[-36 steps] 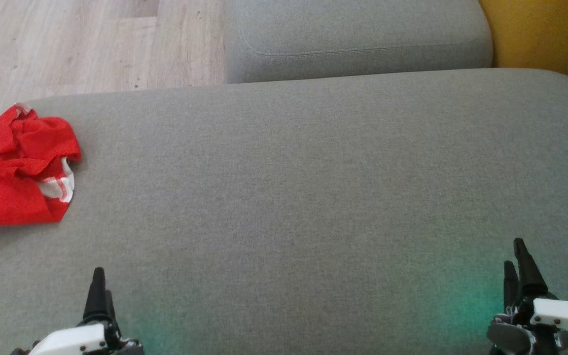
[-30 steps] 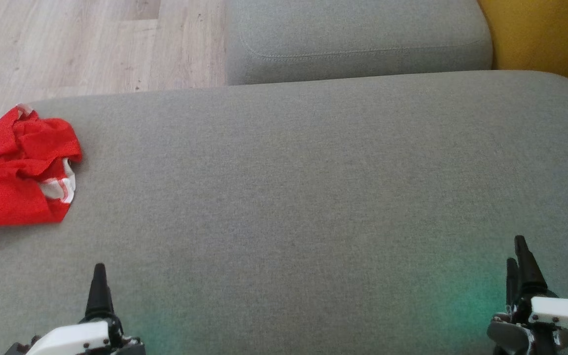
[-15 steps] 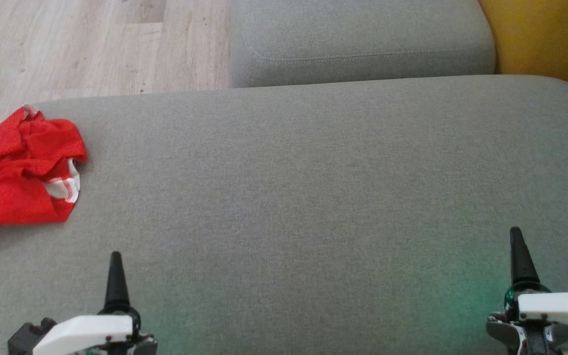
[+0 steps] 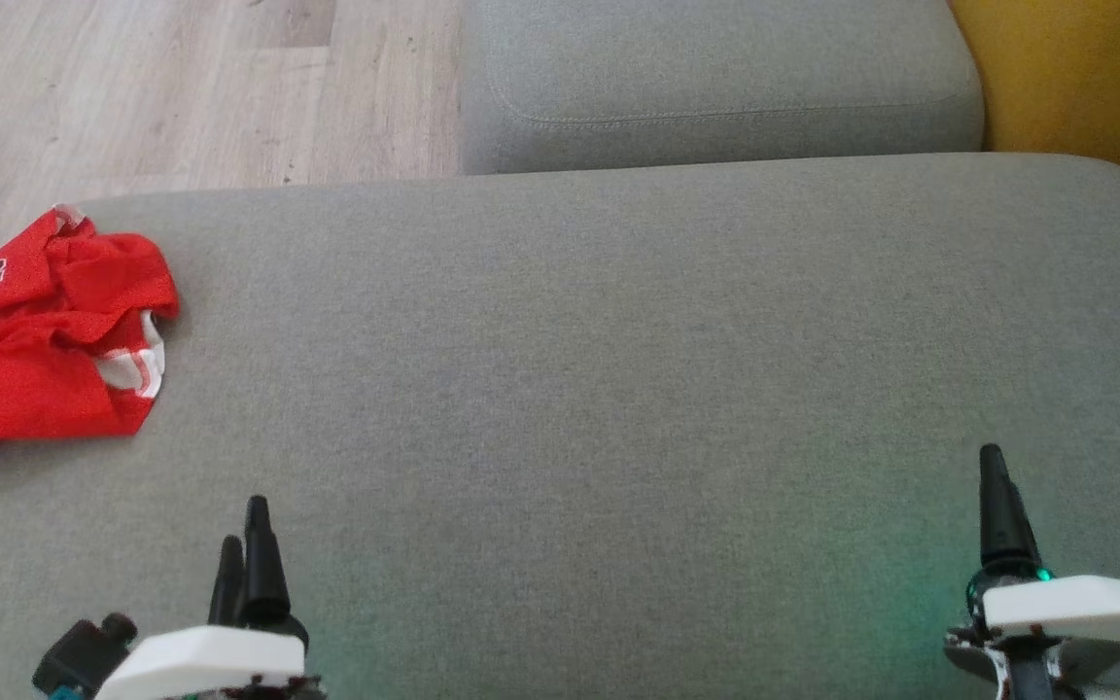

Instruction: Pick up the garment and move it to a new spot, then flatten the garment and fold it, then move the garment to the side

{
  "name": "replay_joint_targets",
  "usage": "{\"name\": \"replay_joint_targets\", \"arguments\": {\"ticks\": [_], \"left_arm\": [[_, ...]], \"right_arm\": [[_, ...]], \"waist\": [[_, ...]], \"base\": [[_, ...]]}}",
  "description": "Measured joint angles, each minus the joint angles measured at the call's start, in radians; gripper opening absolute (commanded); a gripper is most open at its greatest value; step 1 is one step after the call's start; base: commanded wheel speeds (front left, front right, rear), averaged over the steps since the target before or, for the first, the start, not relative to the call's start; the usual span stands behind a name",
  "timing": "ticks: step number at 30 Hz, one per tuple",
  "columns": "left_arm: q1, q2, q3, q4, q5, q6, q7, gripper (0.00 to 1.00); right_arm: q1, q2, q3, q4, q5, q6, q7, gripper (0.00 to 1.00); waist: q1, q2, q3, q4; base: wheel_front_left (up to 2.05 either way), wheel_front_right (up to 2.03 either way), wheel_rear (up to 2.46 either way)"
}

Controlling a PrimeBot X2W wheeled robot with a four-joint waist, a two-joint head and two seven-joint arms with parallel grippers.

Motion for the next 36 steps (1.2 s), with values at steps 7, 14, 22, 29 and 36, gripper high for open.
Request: {"name": "replay_joint_targets", "arguments": {"ticks": [7, 14, 22, 29, 36], "left_arm": [[0.019, 0.0, -0.022, -0.004, 0.109, 0.0, -0.015, 1.0], [0.026, 0.0, -0.03, -0.007, 0.204, 0.007, -0.04, 1.0], [0.029, 0.0, -0.053, -0.006, 0.295, 0.009, -0.064, 1.0], [0.033, 0.001, -0.06, -0.003, 0.377, 0.017, -0.082, 1.0], [0.051, 0.001, -0.074, 0.005, 0.45, 0.027, -0.104, 1.0]], "right_arm": [[0.015, 0.0, 0.015, -0.004, -0.093, 0.0, -0.02, 1.0], [0.015, 0.0, 0.029, -0.009, -0.189, 0.0, -0.039, 1.0], [0.02, 0.0, 0.047, -0.008, -0.291, 0.0, -0.064, 1.0], [0.031, 0.0, 0.059, -0.008, -0.379, 0.0, -0.082, 1.0], [0.031, 0.0, 0.071, -0.008, -0.471, 0.0, -0.103, 1.0]], "waist": [[0.0, 0.0, -0.003, 0.001], [0.0, 0.0, -0.009, 0.004], [0.0, 0.0, -0.015, 0.009], [0.0, 0.0, -0.017, 0.01], [0.0, 0.0, -0.02, 0.012]], "base": [[0.0, 0.0, 0.0], [0.0, 0.0, 0.0], [0.0, 0.0, 0.0], [0.0, 0.0, 0.0], [0.0, 0.0, 0.0]]}}
